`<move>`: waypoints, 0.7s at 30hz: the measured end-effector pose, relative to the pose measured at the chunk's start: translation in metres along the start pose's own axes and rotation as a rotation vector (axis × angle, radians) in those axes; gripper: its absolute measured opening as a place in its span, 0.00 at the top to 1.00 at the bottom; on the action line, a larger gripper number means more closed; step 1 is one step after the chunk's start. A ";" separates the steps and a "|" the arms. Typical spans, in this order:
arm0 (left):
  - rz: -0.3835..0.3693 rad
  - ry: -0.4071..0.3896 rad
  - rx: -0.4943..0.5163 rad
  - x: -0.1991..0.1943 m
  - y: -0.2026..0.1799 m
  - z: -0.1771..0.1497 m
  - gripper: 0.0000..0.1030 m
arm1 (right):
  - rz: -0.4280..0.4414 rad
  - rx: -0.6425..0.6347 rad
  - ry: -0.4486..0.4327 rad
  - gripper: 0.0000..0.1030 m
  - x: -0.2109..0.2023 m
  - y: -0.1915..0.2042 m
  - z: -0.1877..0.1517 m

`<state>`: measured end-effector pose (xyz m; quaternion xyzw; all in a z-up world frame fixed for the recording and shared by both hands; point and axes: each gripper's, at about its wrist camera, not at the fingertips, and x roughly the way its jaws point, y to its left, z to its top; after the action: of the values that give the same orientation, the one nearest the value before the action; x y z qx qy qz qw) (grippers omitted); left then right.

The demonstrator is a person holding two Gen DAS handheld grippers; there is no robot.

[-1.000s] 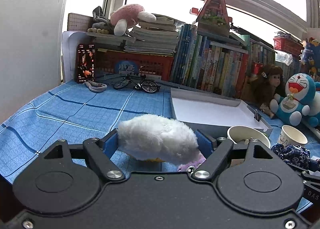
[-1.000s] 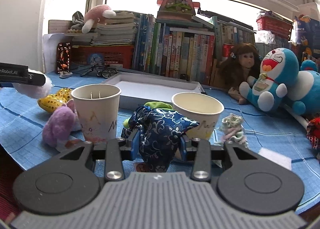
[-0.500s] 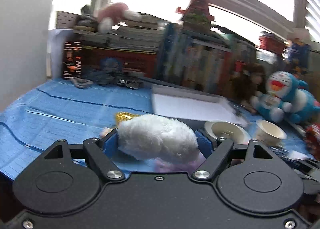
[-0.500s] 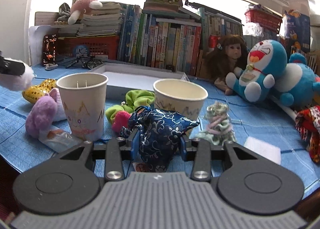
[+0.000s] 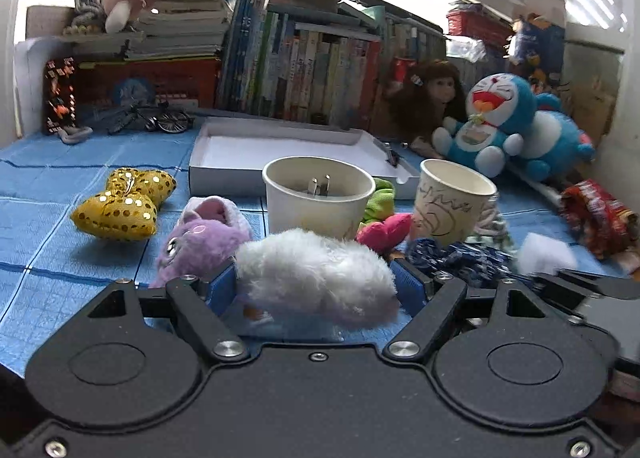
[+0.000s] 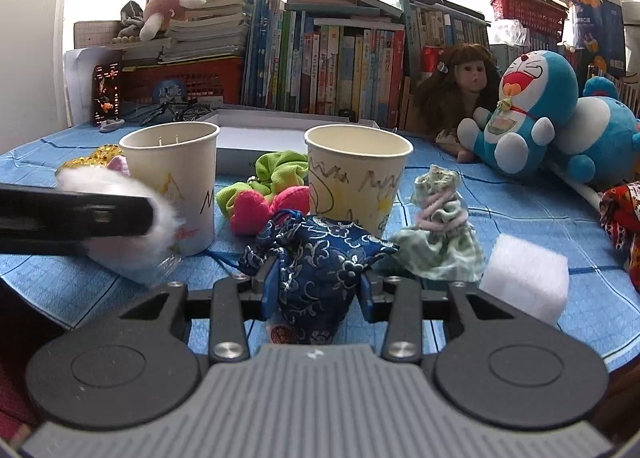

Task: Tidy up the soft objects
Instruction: 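Lift the white plush with the left tool while the right tool lifts the navy pouch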

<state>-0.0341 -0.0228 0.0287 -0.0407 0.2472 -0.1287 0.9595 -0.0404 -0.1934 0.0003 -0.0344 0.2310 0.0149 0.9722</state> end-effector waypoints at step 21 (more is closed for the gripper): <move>0.134 0.015 0.055 0.058 -0.036 -0.010 0.11 | -0.005 -0.013 0.020 0.57 -0.014 -0.011 -0.013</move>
<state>0.0013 -0.0733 -0.0019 0.0036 0.2530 -0.0711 0.9648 -0.0585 -0.2052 -0.0040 -0.0414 0.2406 0.0136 0.9696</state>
